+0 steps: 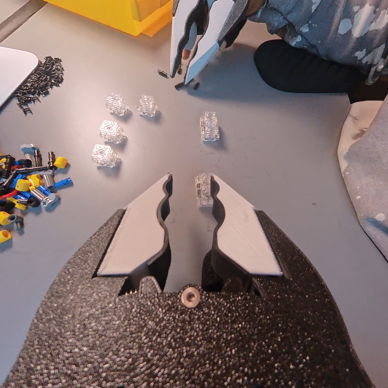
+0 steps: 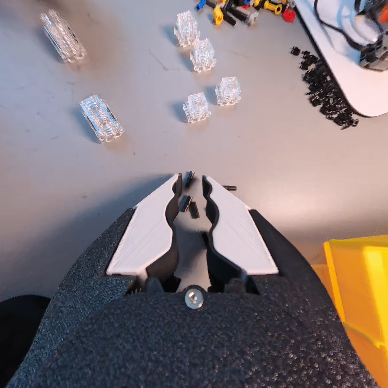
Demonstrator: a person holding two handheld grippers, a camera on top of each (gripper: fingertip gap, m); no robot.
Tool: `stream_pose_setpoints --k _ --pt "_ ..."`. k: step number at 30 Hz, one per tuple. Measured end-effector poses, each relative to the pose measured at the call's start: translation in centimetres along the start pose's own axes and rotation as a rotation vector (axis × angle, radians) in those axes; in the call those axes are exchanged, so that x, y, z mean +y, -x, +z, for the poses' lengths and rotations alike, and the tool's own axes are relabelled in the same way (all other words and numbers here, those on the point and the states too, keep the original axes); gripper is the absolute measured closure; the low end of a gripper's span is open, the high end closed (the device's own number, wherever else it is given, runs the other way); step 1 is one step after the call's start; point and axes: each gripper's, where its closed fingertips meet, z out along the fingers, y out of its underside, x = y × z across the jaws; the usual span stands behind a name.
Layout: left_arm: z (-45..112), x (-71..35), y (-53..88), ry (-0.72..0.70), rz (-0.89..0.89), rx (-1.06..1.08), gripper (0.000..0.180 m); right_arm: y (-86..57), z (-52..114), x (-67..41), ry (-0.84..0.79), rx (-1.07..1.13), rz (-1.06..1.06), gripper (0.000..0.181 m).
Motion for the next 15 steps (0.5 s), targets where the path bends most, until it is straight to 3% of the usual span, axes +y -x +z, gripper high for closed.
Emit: stream_pose_setpoints --k 4,9,15 --pt "0.4 0.2 -0.6 0.016 0.014 0.023 0.146 0.0 0.4 0.3 0.051 0.007 0.007 0.176" --pt "0.5 0.3 -1.0 0.03 0.023 0.034 0.146 0.1 0.4 0.1 0.057 0.017 -0.015 0.177" --pt "1.1 1.9 -1.3 0.121 0.037 0.04 0.145 2.9 -0.4 -4.9 -0.152 -0.036 -0.114 0.176"
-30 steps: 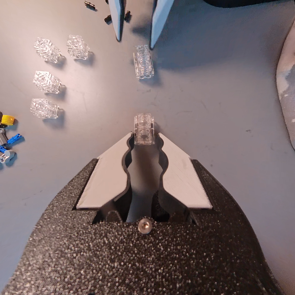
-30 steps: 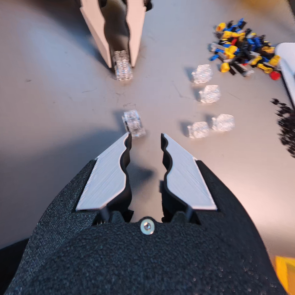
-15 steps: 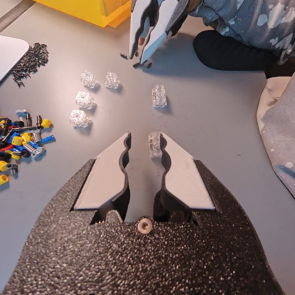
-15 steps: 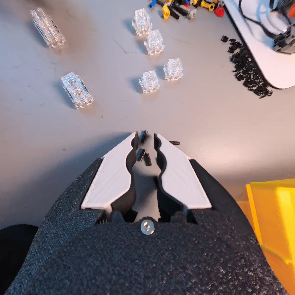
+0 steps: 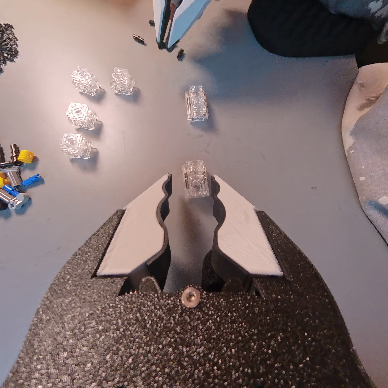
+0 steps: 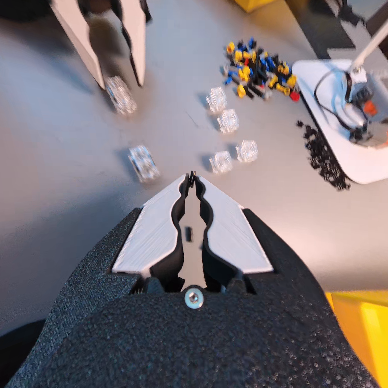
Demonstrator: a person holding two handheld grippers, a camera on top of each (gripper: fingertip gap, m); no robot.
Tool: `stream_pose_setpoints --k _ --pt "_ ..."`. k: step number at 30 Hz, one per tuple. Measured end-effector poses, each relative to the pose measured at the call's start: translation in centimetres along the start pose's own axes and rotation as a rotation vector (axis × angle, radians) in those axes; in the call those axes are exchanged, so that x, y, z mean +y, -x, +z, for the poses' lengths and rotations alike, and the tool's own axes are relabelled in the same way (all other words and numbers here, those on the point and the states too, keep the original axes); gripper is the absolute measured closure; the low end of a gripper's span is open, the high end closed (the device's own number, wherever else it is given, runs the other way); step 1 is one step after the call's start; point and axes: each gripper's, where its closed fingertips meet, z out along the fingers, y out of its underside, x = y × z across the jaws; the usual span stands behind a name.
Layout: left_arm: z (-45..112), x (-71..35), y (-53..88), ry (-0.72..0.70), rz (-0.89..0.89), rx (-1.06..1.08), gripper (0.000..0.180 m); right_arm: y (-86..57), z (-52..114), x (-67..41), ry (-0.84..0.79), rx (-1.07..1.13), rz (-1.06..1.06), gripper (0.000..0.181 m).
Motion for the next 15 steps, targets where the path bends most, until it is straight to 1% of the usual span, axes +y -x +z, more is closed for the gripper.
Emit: stream_pose_setpoints --k 2,5,7,10,15 --pt "0.3 0.3 -0.2 0.015 0.003 0.009 0.145 2.1 0.4 -2.0 -0.058 -0.066 -0.046 0.176" --pt "0.5 0.5 -0.5 0.029 0.01 0.022 0.15 5.5 1.9 -3.3 -0.042 -0.156 -0.132 0.176" --pt "0.6 0.6 -0.8 0.037 0.015 0.036 0.158 7.5 3.0 -3.6 -0.017 -0.204 -0.178 0.176" --pt "0.7 0.6 -1.5 0.041 0.036 0.069 0.158 9.2 4.4 -3.6 0.019 -0.235 -0.215 0.176" --pt "1.0 0.5 -3.2 0.041 0.076 0.136 0.158 9.6 5.7 -3.2 0.087 -0.203 -0.224 0.176"
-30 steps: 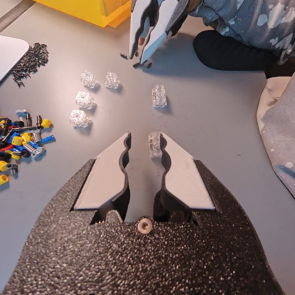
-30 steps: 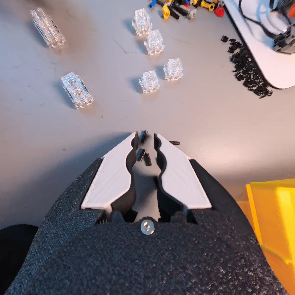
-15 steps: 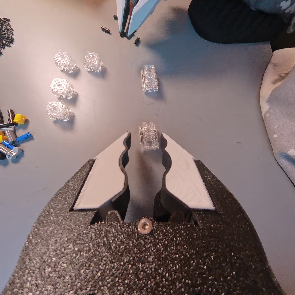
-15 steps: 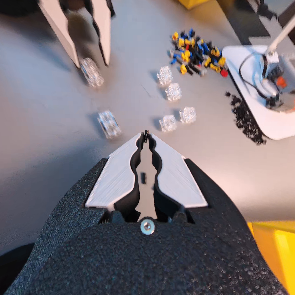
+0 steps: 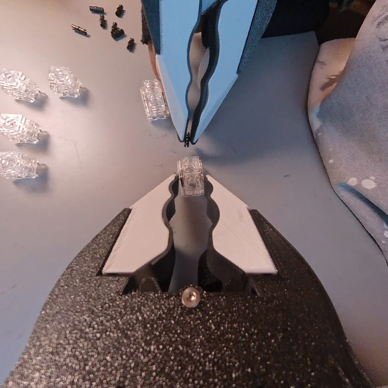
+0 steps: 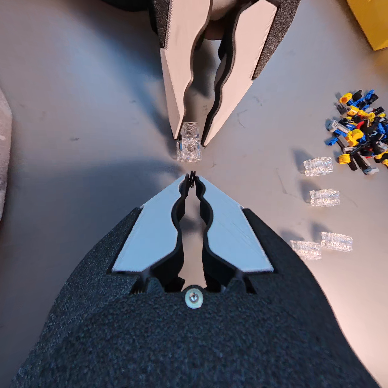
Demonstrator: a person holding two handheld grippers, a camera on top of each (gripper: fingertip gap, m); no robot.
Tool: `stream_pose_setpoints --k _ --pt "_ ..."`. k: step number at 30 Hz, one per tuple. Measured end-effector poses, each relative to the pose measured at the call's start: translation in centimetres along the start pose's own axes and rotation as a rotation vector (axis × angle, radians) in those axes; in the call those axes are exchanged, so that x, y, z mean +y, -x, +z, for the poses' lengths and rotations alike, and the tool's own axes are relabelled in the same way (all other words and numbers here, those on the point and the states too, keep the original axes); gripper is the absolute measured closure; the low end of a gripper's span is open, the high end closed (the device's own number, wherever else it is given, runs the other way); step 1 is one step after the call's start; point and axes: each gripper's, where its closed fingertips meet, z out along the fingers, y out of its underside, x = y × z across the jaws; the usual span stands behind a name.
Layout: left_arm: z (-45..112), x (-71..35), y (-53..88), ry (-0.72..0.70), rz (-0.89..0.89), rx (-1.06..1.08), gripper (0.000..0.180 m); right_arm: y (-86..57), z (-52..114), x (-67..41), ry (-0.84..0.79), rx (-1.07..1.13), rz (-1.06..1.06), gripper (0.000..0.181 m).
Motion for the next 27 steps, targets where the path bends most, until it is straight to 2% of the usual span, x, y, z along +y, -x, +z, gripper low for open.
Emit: stream_pose_setpoints --k 10,14,23,27 --pt "0.8 0.2 -0.8 0.02 0.022 0.029 0.154 0.8 0.8 0.4 0.036 -0.025 0.054 0.176" --pt "0.5 -0.2 -0.9 0.006 0.024 0.028 0.152 0.7 0.4 0.8 0.033 -0.04 0.091 0.168" --pt "0.8 -0.2 -1.0 0.015 0.026 0.024 0.154 1.0 0.3 1.0 0.017 -0.054 0.155 0.171" --pt "0.1 -1.4 -0.9 -0.064 -0.003 0.036 0.154 0.7 0.5 0.8 0.0 -0.033 0.133 0.177"
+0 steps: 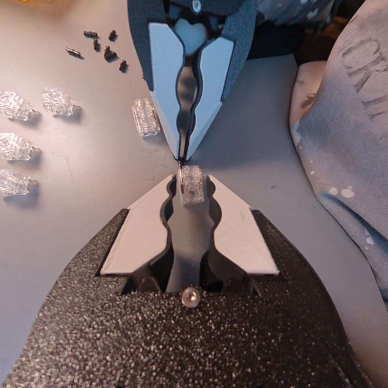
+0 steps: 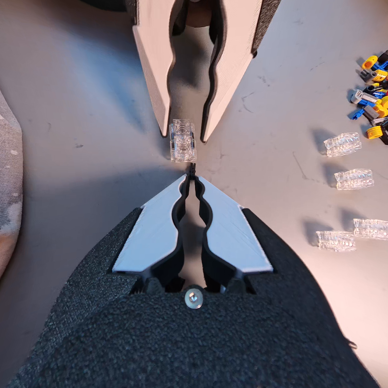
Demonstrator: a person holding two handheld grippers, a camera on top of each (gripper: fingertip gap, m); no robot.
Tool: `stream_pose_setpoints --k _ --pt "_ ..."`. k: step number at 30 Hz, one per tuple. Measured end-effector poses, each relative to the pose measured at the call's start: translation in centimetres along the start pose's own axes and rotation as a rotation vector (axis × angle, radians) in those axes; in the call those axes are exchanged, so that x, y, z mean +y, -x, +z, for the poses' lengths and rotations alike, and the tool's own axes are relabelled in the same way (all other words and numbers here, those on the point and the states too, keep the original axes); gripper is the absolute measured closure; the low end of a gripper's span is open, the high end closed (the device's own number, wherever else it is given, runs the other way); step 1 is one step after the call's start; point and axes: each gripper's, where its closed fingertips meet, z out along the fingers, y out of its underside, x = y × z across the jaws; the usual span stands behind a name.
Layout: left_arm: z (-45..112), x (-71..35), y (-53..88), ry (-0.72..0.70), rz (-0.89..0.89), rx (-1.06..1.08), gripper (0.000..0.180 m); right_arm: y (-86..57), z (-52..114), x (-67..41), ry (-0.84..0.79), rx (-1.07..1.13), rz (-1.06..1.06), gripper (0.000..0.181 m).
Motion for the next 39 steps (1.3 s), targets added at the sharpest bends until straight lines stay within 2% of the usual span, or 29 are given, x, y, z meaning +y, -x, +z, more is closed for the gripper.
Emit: stream_pose_setpoints --k 6,12,17,23,34,39 --pt "-1.1 -2.7 1.3 -0.145 -0.063 -0.065 0.157 -1.2 -2.3 -2.6 -0.153 0.078 -0.066 0.177" --pt "-1.1 -3.6 1.3 -0.175 -0.024 -0.097 0.177 -1.1 -3.2 -3.9 -0.215 0.107 -0.103 0.177" --pt "-1.5 -4.2 1.3 -0.217 -0.033 -0.09 0.177 -1.3 -3.7 -4.4 -0.26 0.115 -0.103 0.177" --pt "-3.7 -7.2 0.7 -0.446 -0.138 0.022 0.178 -1.5 -6.1 -7.0 -0.472 0.146 -0.117 0.176" --pt "-4.8 -8.7 0.2 -0.571 -0.206 0.109 0.178 -1.5 -7.7 -8.4 -0.574 0.191 -0.15 0.176" --pt "-4.6 -8.7 0.3 -0.56 -0.226 0.115 0.178 -1.5 -7.7 -8.3 -0.581 0.164 -0.128 0.177"
